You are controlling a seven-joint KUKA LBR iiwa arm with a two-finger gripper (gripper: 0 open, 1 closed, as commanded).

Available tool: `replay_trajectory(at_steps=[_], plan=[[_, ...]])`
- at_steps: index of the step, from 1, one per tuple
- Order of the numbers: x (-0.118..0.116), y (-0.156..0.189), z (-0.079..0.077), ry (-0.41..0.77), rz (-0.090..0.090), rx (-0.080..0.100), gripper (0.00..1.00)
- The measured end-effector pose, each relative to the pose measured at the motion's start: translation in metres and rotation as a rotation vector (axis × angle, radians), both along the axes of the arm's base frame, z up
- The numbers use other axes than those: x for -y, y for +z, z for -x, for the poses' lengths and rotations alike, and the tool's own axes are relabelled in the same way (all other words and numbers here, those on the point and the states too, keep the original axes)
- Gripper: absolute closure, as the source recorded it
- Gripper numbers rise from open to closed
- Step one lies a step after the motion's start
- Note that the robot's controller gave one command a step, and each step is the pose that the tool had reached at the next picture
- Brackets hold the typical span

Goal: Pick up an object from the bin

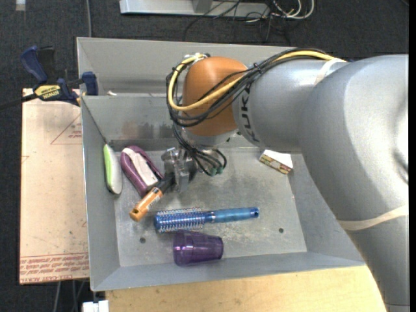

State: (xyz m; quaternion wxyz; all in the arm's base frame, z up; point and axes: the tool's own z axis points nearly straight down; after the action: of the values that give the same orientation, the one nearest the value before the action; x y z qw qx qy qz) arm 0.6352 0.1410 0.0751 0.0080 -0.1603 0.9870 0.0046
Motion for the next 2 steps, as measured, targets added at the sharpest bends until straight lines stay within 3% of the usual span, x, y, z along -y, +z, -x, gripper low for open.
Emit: replay_trajectory(at_steps=[2], plan=[[0.0001, -0.0001, 0.0, 0.0, 0.0, 0.0, 1.0]])
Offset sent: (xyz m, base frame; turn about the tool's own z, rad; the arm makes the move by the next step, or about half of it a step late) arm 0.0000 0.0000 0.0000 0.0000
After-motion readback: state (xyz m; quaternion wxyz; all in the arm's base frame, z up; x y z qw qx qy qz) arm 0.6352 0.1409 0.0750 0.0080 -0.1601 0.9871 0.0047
